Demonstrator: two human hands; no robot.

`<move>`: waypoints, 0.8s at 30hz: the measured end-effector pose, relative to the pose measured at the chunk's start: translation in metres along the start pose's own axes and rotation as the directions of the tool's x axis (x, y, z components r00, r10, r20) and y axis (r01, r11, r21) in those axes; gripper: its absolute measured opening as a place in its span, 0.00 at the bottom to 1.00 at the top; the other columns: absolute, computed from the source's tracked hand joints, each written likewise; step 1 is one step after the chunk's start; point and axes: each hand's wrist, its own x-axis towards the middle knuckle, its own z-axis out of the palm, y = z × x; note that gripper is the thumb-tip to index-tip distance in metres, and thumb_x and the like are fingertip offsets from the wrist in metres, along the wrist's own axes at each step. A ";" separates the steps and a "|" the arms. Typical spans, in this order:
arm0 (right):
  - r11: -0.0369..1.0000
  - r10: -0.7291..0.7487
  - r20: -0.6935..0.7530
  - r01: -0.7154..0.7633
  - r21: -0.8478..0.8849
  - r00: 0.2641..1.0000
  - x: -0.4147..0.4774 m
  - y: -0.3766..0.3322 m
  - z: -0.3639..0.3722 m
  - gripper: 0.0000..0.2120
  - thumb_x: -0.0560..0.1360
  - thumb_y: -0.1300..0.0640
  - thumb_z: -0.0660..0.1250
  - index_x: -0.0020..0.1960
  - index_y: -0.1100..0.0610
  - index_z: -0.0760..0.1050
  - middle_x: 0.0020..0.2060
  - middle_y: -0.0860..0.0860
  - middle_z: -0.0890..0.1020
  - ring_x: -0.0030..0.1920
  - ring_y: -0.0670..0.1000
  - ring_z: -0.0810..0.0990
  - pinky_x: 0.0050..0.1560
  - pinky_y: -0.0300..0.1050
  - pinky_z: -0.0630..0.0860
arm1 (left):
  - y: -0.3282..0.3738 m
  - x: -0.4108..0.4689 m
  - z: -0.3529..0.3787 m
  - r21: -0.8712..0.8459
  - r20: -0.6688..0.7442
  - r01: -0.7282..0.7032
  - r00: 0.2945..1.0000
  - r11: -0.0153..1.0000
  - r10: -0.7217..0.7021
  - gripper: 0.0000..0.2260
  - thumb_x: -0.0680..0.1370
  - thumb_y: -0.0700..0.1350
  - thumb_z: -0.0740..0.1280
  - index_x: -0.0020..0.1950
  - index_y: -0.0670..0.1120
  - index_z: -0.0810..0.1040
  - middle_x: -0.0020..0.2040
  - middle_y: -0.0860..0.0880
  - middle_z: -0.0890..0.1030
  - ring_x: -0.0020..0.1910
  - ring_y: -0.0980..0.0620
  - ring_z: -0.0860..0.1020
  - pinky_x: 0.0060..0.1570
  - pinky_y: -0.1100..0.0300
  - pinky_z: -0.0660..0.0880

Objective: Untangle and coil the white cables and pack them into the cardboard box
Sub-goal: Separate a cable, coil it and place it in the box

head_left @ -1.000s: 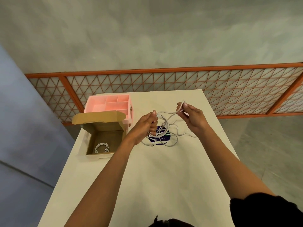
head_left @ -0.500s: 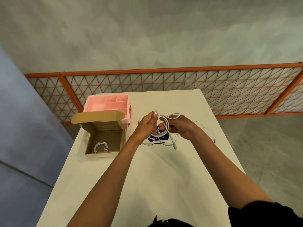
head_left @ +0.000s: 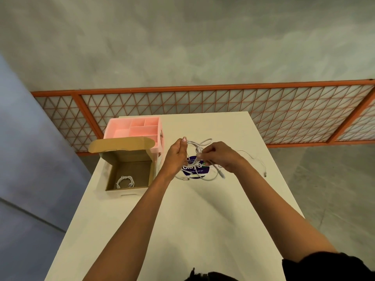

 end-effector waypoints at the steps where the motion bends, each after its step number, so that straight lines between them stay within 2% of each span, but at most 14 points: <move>1: 0.998 -0.020 -0.070 0.016 -0.061 0.997 0.002 -0.001 0.001 0.07 0.71 0.61 0.74 0.38 0.63 0.79 0.31 0.56 0.80 0.31 0.50 0.77 0.41 0.41 0.75 | 0.001 -0.001 0.000 0.091 -0.021 -0.011 1.000 0.996 0.013 0.15 0.84 0.51 0.51 0.42 0.46 0.67 0.31 0.52 0.66 0.31 0.54 0.67 0.39 0.59 0.70; 3: 0.992 -0.013 -0.103 0.000 -0.124 0.995 0.001 -0.007 0.002 0.09 0.70 0.61 0.74 0.43 0.68 0.80 0.28 0.55 0.80 0.29 0.49 0.78 0.42 0.42 0.76 | 0.004 -0.003 0.001 0.278 -0.056 -0.030 0.997 0.960 0.047 0.14 0.84 0.51 0.51 0.46 0.44 0.68 0.32 0.52 0.69 0.32 0.55 0.69 0.34 0.69 0.66; 5: 0.995 0.034 -0.030 -0.037 -0.097 0.999 -0.001 -0.016 0.002 0.11 0.71 0.64 0.72 0.49 0.71 0.80 0.28 0.56 0.80 0.29 0.50 0.78 0.44 0.43 0.79 | 0.002 -0.005 0.001 0.352 -0.076 -0.036 0.995 0.935 0.067 0.13 0.84 0.50 0.50 0.49 0.43 0.68 0.34 0.51 0.71 0.32 0.54 0.70 0.30 0.66 0.64; 7: 0.995 0.067 0.069 -0.062 -0.084 0.995 -0.005 -0.024 0.002 0.10 0.74 0.66 0.68 0.53 0.72 0.78 0.27 0.55 0.78 0.29 0.50 0.76 0.40 0.40 0.78 | -0.002 -0.004 0.000 0.364 -0.079 -0.057 0.993 0.930 0.092 0.13 0.84 0.49 0.51 0.49 0.43 0.68 0.35 0.50 0.72 0.34 0.50 0.71 0.30 0.62 0.60; 9: 0.994 0.059 0.113 -0.048 -0.099 0.992 -0.006 -0.027 0.000 0.10 0.77 0.66 0.64 0.55 0.70 0.78 0.32 0.56 0.78 0.31 0.49 0.72 0.38 0.38 0.73 | -0.007 -0.004 -0.002 0.371 -0.075 -0.075 0.991 0.926 0.110 0.12 0.84 0.49 0.51 0.48 0.44 0.68 0.34 0.50 0.72 0.34 0.50 0.71 0.31 0.62 0.60; 12: 0.998 -0.035 0.086 0.040 -0.050 0.996 -0.003 -0.028 -0.003 0.11 0.79 0.66 0.61 0.57 0.66 0.78 0.42 0.51 0.82 0.37 0.48 0.71 0.40 0.36 0.73 | -0.009 -0.008 -0.003 0.390 -0.053 -0.093 0.991 0.916 0.123 0.11 0.84 0.48 0.52 0.48 0.43 0.68 0.31 0.54 0.70 0.29 0.57 0.69 0.28 0.68 0.64; 14: 0.996 -0.088 0.077 0.086 0.032 0.993 -0.003 -0.028 -0.004 0.10 0.80 0.65 0.59 0.55 0.65 0.78 0.43 0.49 0.81 0.40 0.47 0.74 0.43 0.36 0.75 | -0.012 -0.008 -0.002 0.384 -0.040 -0.083 0.993 0.920 0.107 0.12 0.84 0.48 0.52 0.50 0.42 0.69 0.30 0.54 0.70 0.28 0.57 0.69 0.27 0.68 0.63; 16: 0.989 -0.123 0.099 0.113 0.095 0.987 -0.006 -0.028 -0.003 0.10 0.81 0.63 0.56 0.49 0.60 0.76 0.44 0.50 0.81 0.44 0.46 0.78 0.47 0.39 0.76 | -0.015 -0.005 -0.001 0.370 -0.033 -0.075 0.995 0.926 0.094 0.13 0.84 0.49 0.52 0.52 0.41 0.70 0.31 0.53 0.71 0.29 0.55 0.69 0.31 0.61 0.64; 20: 0.955 -0.174 0.168 0.125 0.268 0.970 -0.011 -0.029 -0.002 0.14 0.83 0.59 0.51 0.42 0.57 0.69 0.49 0.56 0.83 0.54 0.52 0.82 0.52 0.46 0.77 | -0.016 -0.001 0.002 0.380 -0.042 -0.056 0.996 0.923 0.078 0.14 0.83 0.49 0.52 0.56 0.40 0.71 0.37 0.45 0.76 0.33 0.48 0.73 0.35 0.57 0.67; 22: 0.907 -0.169 0.173 0.084 0.413 0.970 -0.012 -0.031 -0.003 0.15 0.84 0.60 0.48 0.42 0.59 0.68 0.43 0.58 0.81 0.50 0.54 0.81 0.52 0.49 0.79 | -0.016 0.001 0.002 0.366 -0.064 -0.044 0.995 0.930 0.072 0.15 0.83 0.50 0.52 0.57 0.40 0.71 0.41 0.42 0.79 0.38 0.44 0.76 0.38 0.55 0.69; 24: 0.839 -0.150 0.171 0.034 0.543 0.974 -0.014 -0.032 -0.004 0.16 0.83 0.62 0.48 0.40 0.60 0.68 0.36 0.58 0.77 0.44 0.55 0.78 0.49 0.49 0.81 | -0.015 0.002 -0.001 0.364 -0.094 -0.017 0.994 0.931 0.055 0.16 0.84 0.50 0.51 0.56 0.40 0.72 0.43 0.43 0.79 0.40 0.45 0.76 0.38 0.57 0.67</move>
